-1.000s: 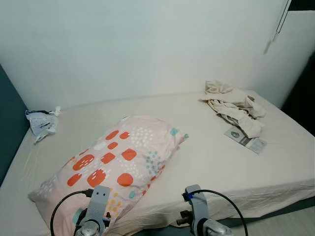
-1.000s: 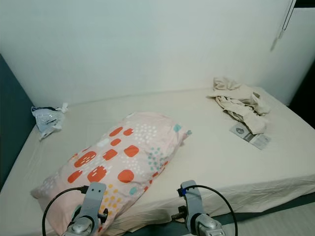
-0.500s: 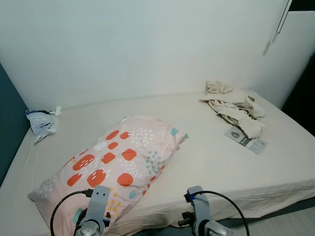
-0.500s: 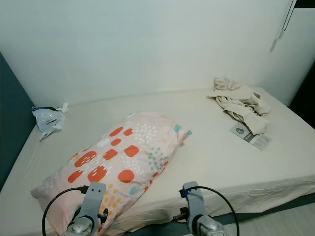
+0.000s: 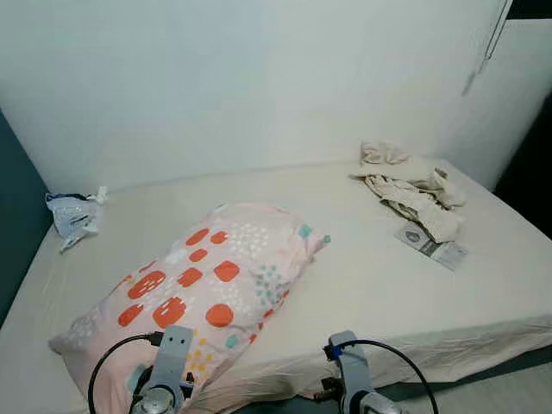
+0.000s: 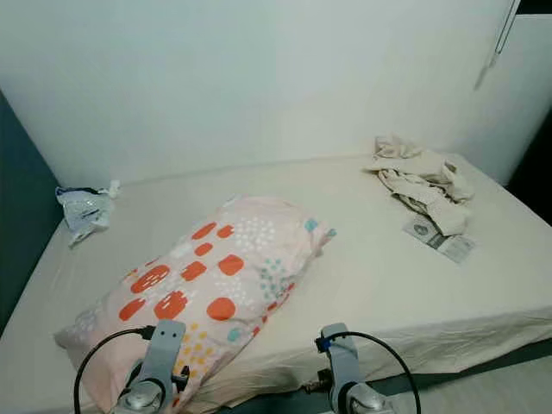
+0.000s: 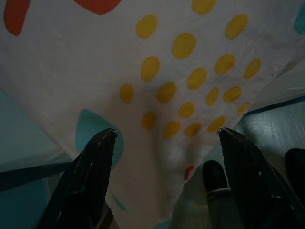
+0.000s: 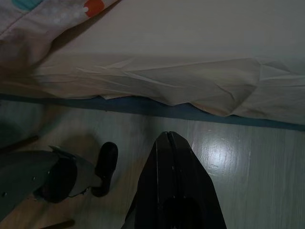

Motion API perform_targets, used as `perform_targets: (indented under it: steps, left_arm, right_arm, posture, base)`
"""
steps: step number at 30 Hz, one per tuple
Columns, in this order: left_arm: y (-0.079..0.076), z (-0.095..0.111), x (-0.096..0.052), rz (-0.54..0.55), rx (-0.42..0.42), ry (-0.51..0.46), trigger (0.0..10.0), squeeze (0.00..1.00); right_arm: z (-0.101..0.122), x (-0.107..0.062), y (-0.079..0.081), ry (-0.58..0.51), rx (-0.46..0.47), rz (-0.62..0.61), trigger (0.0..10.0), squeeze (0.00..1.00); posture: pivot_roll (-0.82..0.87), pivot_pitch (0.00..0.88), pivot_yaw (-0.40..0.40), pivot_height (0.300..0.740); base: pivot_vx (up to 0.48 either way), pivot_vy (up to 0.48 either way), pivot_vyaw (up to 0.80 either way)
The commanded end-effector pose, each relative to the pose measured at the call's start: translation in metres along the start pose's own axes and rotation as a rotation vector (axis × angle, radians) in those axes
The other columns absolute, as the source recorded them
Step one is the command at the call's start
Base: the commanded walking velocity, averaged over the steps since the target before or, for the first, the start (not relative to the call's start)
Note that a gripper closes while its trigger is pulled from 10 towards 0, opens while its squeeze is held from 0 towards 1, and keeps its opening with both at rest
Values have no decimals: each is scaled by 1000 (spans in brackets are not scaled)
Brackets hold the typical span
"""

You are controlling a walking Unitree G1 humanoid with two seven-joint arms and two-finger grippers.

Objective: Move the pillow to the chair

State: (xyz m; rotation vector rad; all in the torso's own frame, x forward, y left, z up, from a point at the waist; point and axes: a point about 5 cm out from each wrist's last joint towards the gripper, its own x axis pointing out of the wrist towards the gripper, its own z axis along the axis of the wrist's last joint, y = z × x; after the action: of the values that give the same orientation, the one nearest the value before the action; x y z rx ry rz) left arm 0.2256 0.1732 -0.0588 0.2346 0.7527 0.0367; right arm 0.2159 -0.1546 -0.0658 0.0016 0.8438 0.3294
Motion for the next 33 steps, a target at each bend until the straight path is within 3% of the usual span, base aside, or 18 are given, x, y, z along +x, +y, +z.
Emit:
perform_targets:
  steps: [1, 10, 18, 24, 27, 29, 31, 33]
  left_arm:
    - [0, -2, 0, -4, -4, 16, 10000, 0]
    - [0, -4, -1, 4, -15, 22, 10000, 0]
    - [-1, -3, 0, -7, -9, 21, 10000, 0]
    - [11, -9, -1, -1, 43, 28, 10000, 0]
    - [13, -14, -3, -10, 84, 29, 10000, 0]
    - [12, -15, -3, -12, 86, 28, 10000, 0]
    - [10, -20, -6, -18, 83, 30, 10000, 0]
    - [9, -22, -6, -19, 81, 30, 10000, 0]
  right_arm:
    - [-3, 1, 5, 16, -5, 8, 10000, 0]
    - [-6, 7, 26, 26, -13, 26, 10000, 0]
    - [-6, 5, 21, 25, -14, 13, 10000, 0]
    - [-7, 7, 26, 14, 30, 15, 10000, 0]
    - [-11, 5, 21, 33, 69, -48, 10000, 0]
    - [-13, 5, 19, 47, 41, -78, 10000, 0]
    - [-16, 0, 5, 54, -48, -144, 10000, 0]
    - [-17, -2, 0, 52, -63, -157, 10000, 0]
  posture:
    - [40, 0, 8, 740]
    - [32, 0, 7, 740]
    - [27, 0, 14, 740]
    - [26, 0, 54, 740]
    - [31, 0, 27, 740]
    - [33, 0, 14, 740]
    - [30, 17, -17, 740]
    - [29, 19, -24, 740]
  base:
    - [0, 0, 0]
    - [0, 0, 0]
    - [0, 0, 0]
    - [0, 0, 0]
    - [0, 0, 0]
    - [0, 0, 0]
    - [0, 0, 0]
    - [0, 0, 0]
